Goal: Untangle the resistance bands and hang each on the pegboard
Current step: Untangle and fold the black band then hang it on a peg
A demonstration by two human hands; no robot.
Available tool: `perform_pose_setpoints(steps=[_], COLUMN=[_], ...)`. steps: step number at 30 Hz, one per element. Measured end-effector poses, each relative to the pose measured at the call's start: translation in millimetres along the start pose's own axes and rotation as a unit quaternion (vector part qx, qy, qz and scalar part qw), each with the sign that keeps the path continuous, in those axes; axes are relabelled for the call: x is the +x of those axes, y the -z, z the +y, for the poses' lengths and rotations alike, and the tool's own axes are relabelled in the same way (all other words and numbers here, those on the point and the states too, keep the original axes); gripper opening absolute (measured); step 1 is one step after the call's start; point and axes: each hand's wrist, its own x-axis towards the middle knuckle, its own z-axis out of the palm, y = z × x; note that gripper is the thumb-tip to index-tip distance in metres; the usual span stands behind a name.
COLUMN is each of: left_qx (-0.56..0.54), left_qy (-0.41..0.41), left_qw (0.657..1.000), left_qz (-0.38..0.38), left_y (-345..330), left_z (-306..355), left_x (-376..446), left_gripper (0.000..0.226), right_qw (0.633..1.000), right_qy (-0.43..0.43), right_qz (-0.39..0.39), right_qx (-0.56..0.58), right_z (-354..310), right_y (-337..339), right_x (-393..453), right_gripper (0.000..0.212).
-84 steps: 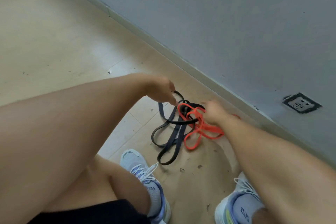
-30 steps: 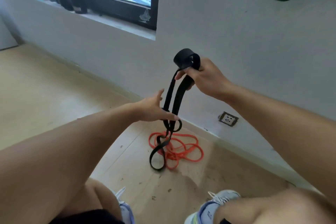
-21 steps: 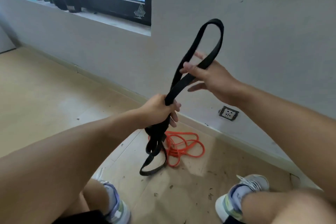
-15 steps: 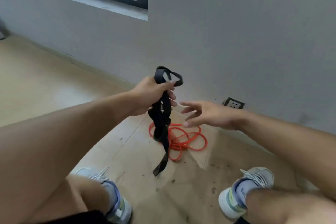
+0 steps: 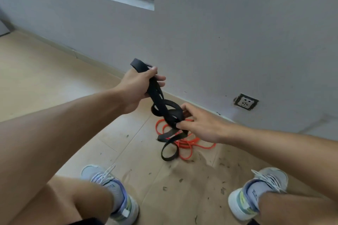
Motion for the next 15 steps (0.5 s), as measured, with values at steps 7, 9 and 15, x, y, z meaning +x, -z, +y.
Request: perform_pose_setpoints(steps=[7,9,15], left_qx=[0.06,0.054,0.047], left_qy=[0.009,0.015,0.013], left_qw=[0.998,0.998,0.996], left_qz=[0.022,0.036,0.075], left_y=[26,31,39], left_z=[-2,-1,-4], left_x=[1,5,12], left_gripper=[0.033,0.034,0.035], right_qw=[0.988,0.975,0.988], right_qy=[0.032,0.021,-0.104], right_qz=[0.137,0.149,-0.075], right_qx=[0.059,0.164,-0.084], right_z=[-1,9,62], right_y=[7,9,36], right_x=[-8,-6,4], right_gripper=[0.026,0.032,0.025])
